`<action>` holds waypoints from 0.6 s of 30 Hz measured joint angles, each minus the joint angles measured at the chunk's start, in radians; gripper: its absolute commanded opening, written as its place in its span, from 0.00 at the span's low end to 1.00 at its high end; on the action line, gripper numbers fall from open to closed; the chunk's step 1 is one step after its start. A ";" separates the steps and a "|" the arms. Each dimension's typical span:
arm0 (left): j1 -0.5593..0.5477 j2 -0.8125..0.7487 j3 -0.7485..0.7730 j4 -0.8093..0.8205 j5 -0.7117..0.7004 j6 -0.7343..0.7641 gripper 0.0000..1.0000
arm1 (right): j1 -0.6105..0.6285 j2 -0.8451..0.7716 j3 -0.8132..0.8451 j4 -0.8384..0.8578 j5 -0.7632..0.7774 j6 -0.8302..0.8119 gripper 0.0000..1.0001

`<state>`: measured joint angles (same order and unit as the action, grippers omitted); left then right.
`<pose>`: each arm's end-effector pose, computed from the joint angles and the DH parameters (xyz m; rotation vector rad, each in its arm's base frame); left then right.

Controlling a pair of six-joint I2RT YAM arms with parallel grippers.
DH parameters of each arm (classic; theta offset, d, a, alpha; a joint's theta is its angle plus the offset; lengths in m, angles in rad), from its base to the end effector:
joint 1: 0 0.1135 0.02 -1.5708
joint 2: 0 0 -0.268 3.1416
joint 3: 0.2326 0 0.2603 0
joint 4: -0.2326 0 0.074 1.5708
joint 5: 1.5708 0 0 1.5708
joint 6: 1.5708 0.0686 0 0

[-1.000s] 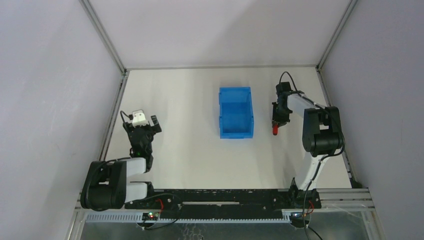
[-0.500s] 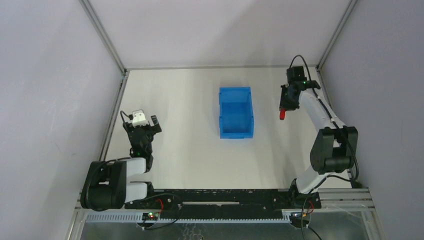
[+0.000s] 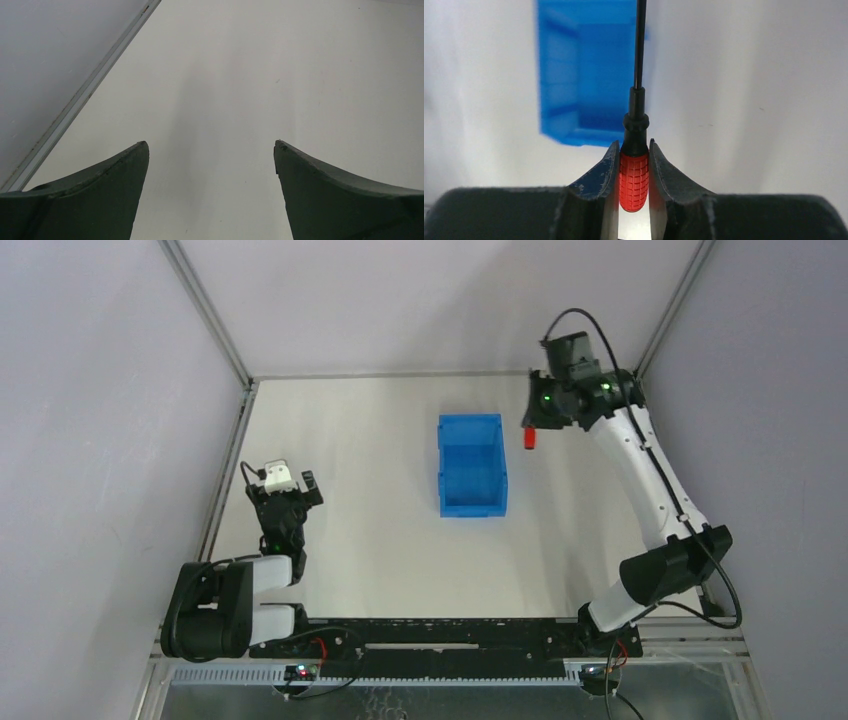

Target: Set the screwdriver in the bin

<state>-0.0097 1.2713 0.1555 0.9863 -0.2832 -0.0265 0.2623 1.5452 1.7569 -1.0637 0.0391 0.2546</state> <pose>0.2450 0.0168 0.1504 -0.2253 1.6847 0.2136 0.3310 0.0861 0.3860 0.0085 2.4306 0.1874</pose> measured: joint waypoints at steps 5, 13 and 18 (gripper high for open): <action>0.000 0.000 0.000 0.000 0.000 0.000 1.00 | 0.187 0.064 0.133 -0.026 -0.004 0.026 0.20; 0.000 0.000 0.000 0.000 0.000 0.000 1.00 | 0.326 0.211 0.126 0.031 0.134 0.036 0.28; 0.000 0.000 0.000 0.000 0.000 0.000 1.00 | 0.348 0.285 -0.026 0.130 0.183 0.040 0.34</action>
<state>-0.0097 1.2713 0.1555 0.9863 -0.2832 -0.0265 0.6102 1.8301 1.7309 -0.9337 0.2226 0.2943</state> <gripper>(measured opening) 0.996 0.316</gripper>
